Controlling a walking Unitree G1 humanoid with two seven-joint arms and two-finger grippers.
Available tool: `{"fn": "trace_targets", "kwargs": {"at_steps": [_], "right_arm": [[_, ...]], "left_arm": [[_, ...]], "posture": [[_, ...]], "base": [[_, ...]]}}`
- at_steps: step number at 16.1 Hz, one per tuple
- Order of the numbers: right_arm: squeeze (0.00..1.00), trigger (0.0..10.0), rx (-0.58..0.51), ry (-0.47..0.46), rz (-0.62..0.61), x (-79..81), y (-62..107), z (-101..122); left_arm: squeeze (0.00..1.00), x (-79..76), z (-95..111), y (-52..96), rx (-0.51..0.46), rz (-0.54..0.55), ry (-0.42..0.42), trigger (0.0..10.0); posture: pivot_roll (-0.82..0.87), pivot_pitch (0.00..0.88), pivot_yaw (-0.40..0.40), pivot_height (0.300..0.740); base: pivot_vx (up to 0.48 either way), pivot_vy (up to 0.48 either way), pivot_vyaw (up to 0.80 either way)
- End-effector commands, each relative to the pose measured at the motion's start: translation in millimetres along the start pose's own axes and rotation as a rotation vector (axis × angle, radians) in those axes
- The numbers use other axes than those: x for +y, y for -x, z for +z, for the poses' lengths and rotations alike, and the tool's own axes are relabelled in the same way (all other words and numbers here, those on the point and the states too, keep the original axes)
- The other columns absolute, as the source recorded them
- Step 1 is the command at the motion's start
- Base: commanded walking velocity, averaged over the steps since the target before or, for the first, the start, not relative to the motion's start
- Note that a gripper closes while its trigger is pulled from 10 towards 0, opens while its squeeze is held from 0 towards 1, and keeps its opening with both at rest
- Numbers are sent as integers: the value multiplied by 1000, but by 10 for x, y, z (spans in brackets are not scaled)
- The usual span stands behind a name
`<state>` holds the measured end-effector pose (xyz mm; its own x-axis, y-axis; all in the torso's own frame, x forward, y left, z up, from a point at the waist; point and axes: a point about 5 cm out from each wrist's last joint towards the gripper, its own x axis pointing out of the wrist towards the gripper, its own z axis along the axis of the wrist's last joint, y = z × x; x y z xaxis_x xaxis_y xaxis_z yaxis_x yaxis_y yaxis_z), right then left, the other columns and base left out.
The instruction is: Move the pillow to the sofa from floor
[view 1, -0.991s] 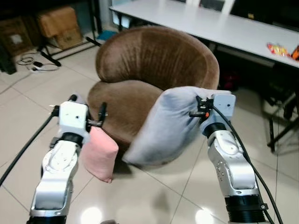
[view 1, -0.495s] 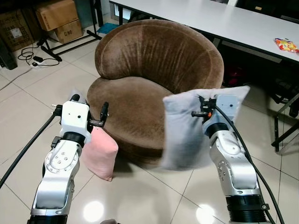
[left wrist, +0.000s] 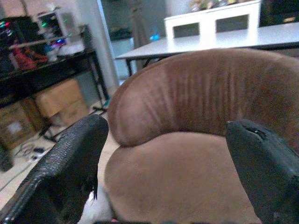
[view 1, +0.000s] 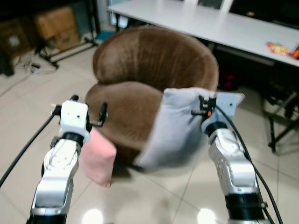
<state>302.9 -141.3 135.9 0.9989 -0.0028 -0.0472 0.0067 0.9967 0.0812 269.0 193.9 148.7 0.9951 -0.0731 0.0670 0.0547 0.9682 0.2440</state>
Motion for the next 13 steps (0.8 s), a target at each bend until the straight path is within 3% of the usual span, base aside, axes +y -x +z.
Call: {"fn": "trace_targets", "kwargs": {"at_steps": [1, 13], "right_arm": [[0, 10000, -52, -3, -5, -19, -25, 128], [0, 10000, -58, 0, -2, -9, -34, 132]], "left_arm": [[0, -37, 22, -13, -12, -24, 4, 10000], [0, -47, 22, -28, -14, -32, 5, 10000]], "posture": [[-7, 0, -53, 740], [-8, 0, -49, 740]], "base": [[341, 0, 0], [343, 0, 0]]}}
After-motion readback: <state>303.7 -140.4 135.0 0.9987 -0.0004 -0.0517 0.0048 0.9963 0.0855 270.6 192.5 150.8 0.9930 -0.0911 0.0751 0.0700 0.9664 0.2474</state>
